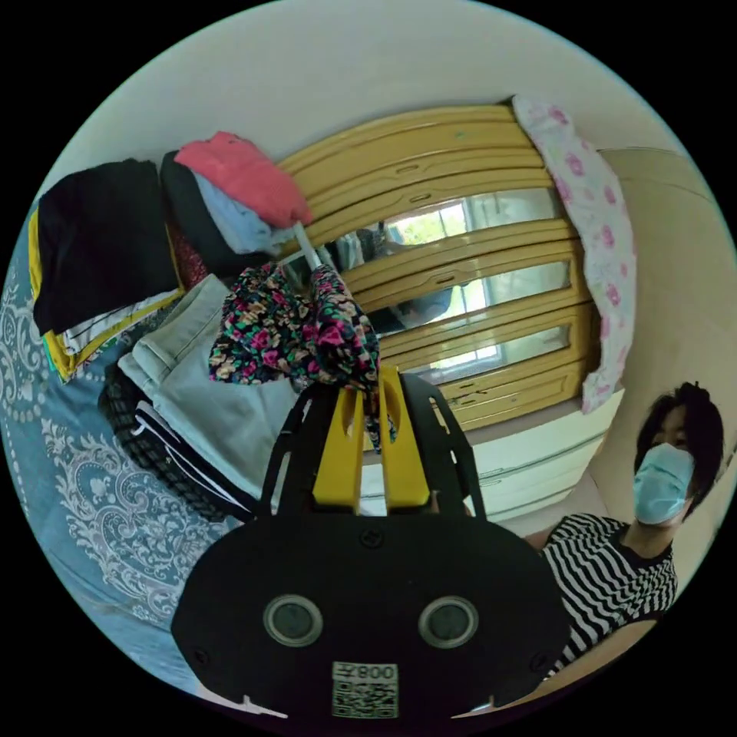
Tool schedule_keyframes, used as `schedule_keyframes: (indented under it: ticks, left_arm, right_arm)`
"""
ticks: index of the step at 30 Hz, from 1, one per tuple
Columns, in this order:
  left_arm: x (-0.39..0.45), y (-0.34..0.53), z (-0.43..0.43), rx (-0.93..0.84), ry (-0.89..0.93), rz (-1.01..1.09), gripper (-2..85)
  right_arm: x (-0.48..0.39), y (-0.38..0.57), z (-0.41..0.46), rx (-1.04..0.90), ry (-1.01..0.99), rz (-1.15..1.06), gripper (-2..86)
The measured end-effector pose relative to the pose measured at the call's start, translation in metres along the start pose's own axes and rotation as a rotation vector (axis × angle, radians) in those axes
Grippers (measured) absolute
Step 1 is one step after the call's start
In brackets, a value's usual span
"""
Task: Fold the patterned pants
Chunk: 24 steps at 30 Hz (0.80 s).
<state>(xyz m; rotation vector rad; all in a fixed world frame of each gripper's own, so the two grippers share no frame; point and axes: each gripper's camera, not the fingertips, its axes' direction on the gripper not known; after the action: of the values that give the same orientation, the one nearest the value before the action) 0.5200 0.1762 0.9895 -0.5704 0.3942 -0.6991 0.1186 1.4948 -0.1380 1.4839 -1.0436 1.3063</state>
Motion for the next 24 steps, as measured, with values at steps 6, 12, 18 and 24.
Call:
schedule_keyframes:
  ticks: [6,12,18,24]
  left_arm:
    - [-0.059,-0.056,0.111,-0.168,-0.222,-0.219,4.8]
    - [-0.056,-0.108,0.161,-0.164,-0.222,-0.201,5.9]
    - [-0.042,-0.151,0.193,-0.125,-0.245,-0.158,5.7]
    - [-0.012,-0.182,0.225,-0.117,-0.265,-0.055,3.0]
  right_arm:
    - [0.103,0.013,-0.015,-0.009,-0.007,0.335,2.8]
    - [0.107,0.004,-0.024,-0.034,-0.023,0.409,3.1]
    - [0.093,-0.009,-0.05,0.047,-0.066,0.475,3.4]
    - [0.067,-0.004,-0.082,0.166,-0.044,0.586,3.5]
